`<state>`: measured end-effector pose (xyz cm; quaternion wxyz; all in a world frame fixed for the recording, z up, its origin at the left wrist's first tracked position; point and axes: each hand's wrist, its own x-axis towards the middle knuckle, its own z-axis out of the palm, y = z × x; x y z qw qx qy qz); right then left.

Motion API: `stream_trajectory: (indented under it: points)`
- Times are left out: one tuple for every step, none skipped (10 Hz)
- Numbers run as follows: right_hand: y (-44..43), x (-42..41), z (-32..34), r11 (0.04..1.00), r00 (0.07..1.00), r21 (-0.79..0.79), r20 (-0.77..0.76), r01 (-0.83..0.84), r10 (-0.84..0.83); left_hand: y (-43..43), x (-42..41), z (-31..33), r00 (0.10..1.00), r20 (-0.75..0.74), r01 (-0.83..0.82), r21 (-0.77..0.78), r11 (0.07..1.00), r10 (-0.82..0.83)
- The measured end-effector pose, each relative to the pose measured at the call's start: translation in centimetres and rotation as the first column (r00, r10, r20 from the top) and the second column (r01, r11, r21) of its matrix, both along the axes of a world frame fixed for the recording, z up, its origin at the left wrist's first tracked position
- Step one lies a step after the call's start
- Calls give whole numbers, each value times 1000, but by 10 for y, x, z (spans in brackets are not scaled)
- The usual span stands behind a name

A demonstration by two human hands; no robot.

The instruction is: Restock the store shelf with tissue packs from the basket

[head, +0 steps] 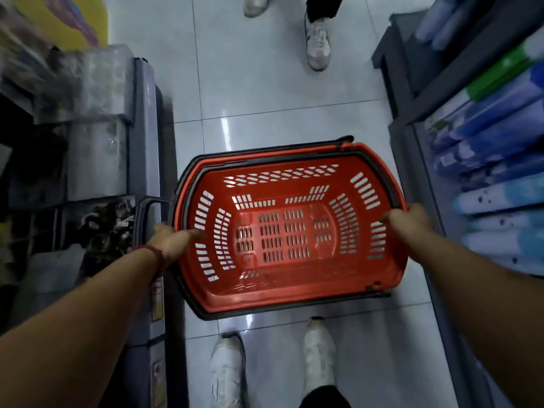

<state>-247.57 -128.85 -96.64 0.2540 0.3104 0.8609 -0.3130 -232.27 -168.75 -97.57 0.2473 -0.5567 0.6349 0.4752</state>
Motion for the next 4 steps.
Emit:
stream_trajectory:
  points:
    - [10,-8,-22,996,987,75,153,-51,39,0,1,7,982,66,180,-9,984,-179]
    - [-8,-10,12,942,936,115,199,-315,289,11,-11,50,845,176,526,-111,843,-505]
    - [-49,-9,108,798,811,143,94,-585,578,39,-46,136,625,172,779,-203,594,-761]
    - [-75,-6,203,668,672,149,-32,-729,740,78,-78,232,523,82,813,-348,467,-849]
